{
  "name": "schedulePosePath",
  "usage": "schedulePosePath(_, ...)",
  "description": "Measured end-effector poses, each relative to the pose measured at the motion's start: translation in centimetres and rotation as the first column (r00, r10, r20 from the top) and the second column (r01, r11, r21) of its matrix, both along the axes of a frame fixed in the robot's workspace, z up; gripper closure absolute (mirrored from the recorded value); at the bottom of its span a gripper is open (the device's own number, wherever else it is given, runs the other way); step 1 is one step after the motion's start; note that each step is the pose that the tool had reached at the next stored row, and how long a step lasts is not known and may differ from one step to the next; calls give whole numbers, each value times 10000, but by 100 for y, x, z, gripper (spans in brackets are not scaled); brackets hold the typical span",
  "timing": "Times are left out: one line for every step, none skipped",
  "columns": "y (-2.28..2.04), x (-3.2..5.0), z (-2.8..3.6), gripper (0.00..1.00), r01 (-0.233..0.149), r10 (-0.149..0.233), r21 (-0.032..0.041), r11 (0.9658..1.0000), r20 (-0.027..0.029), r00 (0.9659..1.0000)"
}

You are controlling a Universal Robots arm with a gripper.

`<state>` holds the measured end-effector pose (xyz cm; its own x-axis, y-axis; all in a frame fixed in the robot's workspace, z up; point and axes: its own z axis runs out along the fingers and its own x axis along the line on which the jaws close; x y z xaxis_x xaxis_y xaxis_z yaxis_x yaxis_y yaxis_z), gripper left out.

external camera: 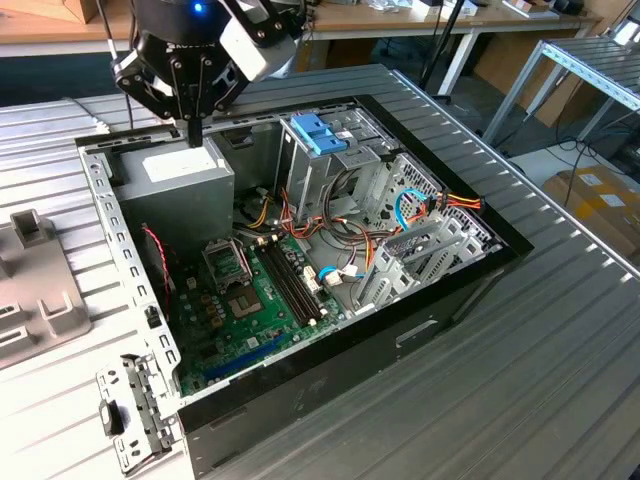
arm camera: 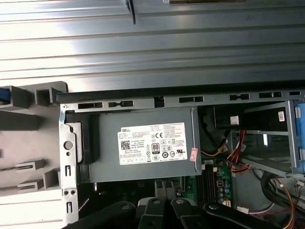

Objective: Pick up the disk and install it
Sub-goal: 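Reach for the disk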

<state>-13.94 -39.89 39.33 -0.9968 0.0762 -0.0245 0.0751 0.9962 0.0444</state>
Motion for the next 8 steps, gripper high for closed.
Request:
schedulePosePath(0, -8, 0, 89, 0, 0, 0, 10000, 0, 10000)
schedulePosePath(0, -14, 0, 89, 0, 0, 0, 10000, 0, 10000)
schedulePosePath(0, -23, 0, 89, 0, 0, 0, 10000, 0, 10000)
schedulePosePath(0, -33, 0, 89, 0, 0, 0, 10000, 0, 10000)
schedulePosePath(0, -43, 0, 89, 0, 0, 0, 10000, 0, 10000)
schedulePosePath(0, -51, 0, 89, 0, 0, 0, 10000, 0, 10000)
schedulePosePath(0, -56, 0, 89, -1, 1, 0, 10000, 0, 10000)
schedulePosePath(0, -64, 0, 89, 0, 0, 0, 10000, 0, 10000)
